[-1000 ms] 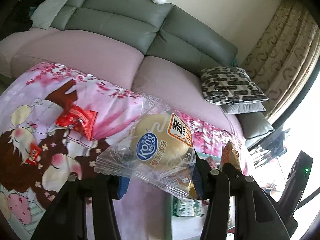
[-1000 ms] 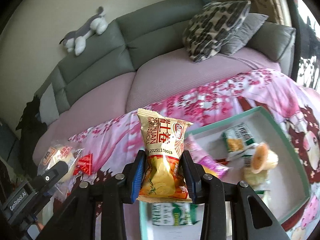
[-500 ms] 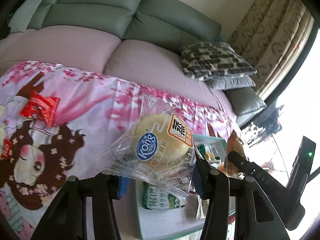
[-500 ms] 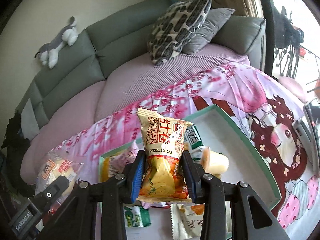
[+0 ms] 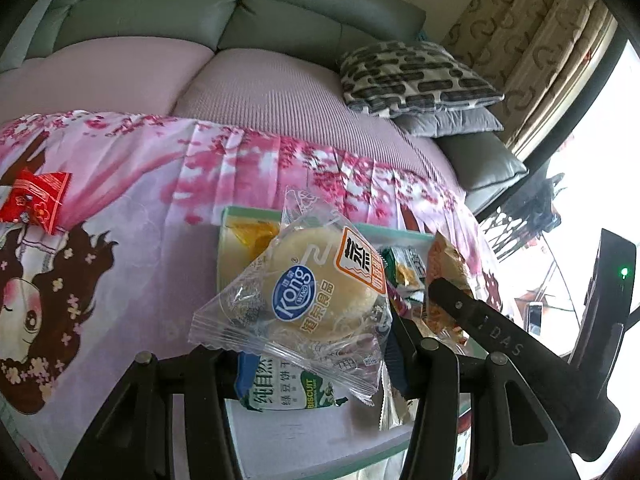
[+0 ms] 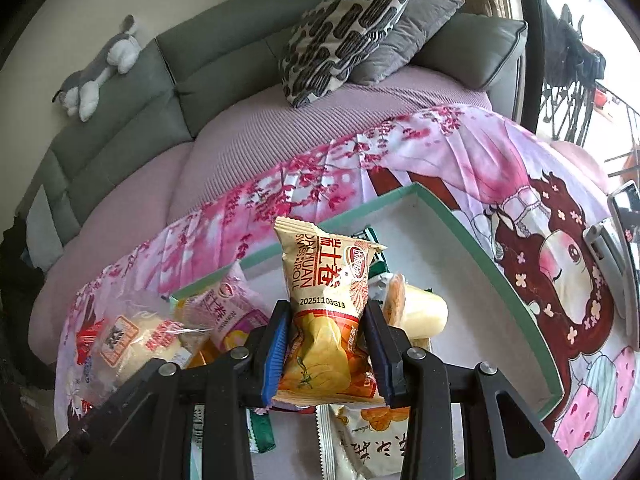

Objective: Organize snacks
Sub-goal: 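Lift and carry the bread bag and wrapped bun over the teal tray, then open the right tool to drop the bread bag while the left tool drops the bun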

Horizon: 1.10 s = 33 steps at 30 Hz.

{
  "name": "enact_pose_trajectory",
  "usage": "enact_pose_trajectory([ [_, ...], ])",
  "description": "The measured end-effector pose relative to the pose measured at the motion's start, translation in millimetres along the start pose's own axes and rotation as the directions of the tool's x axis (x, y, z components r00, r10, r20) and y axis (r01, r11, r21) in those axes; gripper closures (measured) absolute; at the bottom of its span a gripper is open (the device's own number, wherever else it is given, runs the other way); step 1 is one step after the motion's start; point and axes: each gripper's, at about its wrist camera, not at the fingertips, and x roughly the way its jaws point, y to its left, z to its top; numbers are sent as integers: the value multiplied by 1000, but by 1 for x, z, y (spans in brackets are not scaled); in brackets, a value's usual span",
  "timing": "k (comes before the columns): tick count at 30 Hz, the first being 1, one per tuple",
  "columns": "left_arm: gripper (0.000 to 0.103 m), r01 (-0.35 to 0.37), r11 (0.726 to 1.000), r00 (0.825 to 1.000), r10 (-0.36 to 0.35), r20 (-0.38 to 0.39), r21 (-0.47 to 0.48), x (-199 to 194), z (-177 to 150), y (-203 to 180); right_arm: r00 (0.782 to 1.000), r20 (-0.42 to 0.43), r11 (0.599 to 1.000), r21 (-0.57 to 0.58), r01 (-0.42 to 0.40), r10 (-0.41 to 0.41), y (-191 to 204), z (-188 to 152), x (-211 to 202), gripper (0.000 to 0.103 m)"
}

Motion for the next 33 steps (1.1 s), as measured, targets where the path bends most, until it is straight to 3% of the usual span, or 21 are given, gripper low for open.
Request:
enact_pose_trajectory([
  [10, 49, 6, 1000, 999, -5, -42, 20, 18, -7, -10, 999, -28, 1000, 1, 18, -18, -1, -4, 12, 63],
  [33, 49, 38, 998, 993, -43, -107, -45, 44, -14, 1, 997, -60, 999, -5, 51, -51, -6, -8, 25, 61],
])
